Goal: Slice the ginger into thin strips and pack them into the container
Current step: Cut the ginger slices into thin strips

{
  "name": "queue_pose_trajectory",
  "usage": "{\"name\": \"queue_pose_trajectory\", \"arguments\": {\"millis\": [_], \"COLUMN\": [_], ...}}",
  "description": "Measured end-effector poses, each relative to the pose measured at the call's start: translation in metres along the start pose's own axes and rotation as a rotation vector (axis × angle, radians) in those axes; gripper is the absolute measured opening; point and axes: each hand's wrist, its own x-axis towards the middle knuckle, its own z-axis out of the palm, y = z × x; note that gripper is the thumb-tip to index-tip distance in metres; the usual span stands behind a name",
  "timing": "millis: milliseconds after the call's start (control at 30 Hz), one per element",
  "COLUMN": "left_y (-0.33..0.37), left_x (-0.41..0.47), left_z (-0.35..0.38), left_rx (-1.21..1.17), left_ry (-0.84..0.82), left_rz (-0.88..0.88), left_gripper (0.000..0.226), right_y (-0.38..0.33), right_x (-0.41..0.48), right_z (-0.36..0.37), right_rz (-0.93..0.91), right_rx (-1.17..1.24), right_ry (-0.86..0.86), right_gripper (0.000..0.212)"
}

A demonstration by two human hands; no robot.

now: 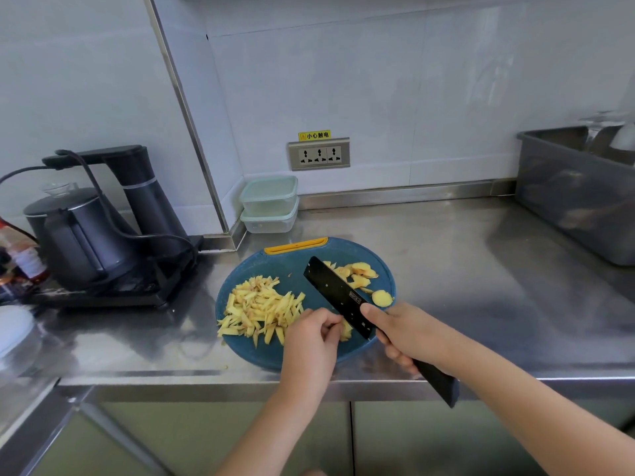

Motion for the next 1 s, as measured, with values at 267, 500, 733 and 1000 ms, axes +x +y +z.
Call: {"name": "queue_pose_trajectory", "arguments": {"millis": [267, 500, 733, 1000], "left_y": [0.0, 0.002, 0.002, 0.002], "left_x": [-0.001, 0.0, 0.0, 0.001], "left_z": [0.0, -0.003, -0.003, -0.004], "left_rx": [-0.011, -0.025, -0.023, -0.017], "left_ry": [0.017, 0.002, 0.008, -0.023], "left_rz": [-0.005, -0.002, 0.007, -0.027], "left_gripper": [0.006, 0.009, 0.012, 0.009], "right_y": [0.001, 0.002, -0.002, -0.002], "right_x": [-0.011, -0.005, 0.004, 0.003], "right_z": [0.0, 0.005, 0.012, 0.01], "right_rz": [-0.046, -0.084, 0.021, 0.071], "right_rx": [-0.115, -0.3, -0.285, -0.138], "right_ry": [-0.001, 0.05, 0.057, 0.079], "right_gripper": [0.048, 0.034, 0.038, 0.048]}}
